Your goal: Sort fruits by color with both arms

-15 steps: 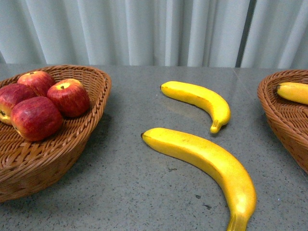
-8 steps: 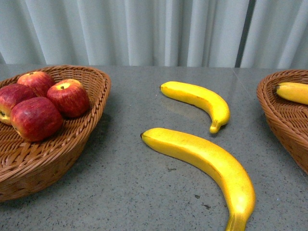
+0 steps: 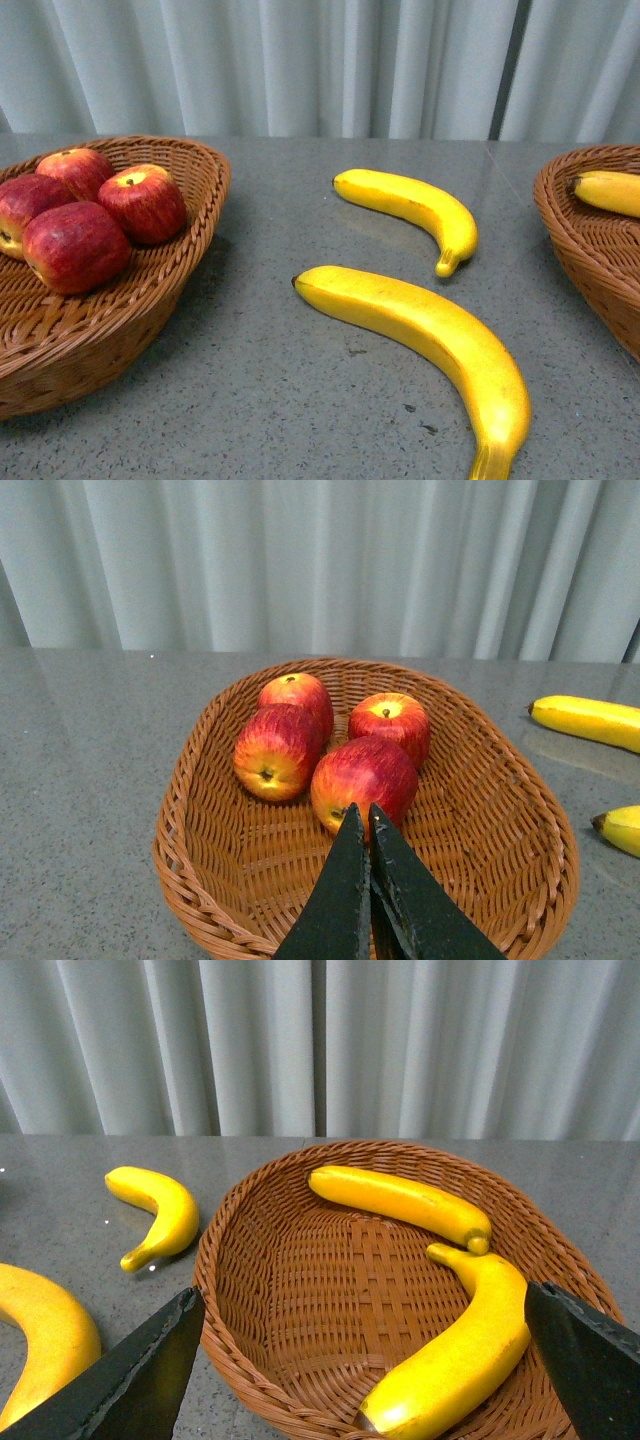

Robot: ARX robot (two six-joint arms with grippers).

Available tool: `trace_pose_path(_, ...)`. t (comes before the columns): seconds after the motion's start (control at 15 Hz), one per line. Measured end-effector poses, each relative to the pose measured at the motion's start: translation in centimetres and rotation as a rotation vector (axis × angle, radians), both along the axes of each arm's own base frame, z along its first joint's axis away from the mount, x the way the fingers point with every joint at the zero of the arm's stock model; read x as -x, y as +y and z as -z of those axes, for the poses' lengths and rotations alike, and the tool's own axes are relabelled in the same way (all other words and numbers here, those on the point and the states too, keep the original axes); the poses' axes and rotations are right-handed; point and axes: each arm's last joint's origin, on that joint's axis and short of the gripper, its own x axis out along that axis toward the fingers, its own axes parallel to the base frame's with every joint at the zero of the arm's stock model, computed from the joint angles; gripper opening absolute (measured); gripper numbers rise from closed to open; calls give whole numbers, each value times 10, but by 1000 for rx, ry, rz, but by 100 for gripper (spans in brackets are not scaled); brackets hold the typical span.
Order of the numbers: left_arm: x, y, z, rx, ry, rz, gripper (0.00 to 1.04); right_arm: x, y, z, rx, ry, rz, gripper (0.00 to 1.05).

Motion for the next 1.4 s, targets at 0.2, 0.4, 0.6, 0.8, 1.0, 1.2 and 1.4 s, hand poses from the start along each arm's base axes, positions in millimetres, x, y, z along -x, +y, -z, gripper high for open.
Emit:
trace_pose_path(0.2,5,0,4,0,-17,0,2,0,0,0,0,0,0,98)
trace_pose_path(0.4,9,0,4,0,-19,0,2,0,0,0,0,0,0,98)
trace_pose_path(0.6,12,0,5,0,-19,0,2,0,0,0,0,0,0,98)
trace_pose_path(0.8,22,0,5,0,-26,-2,2,0,0,0,0,0,0,98)
trace_pose_path(1.0,22,0,8,1,-7,-1,2,0,0,0,0,2,0,98)
trace_pose_path(1.2,22,0,8,0,-3,0,100,0,0,0,0,0,0,98)
trace_pose_path(1.4,22,0,9,2,-2,0,98,-5,2,-1,-79,47,-92,98)
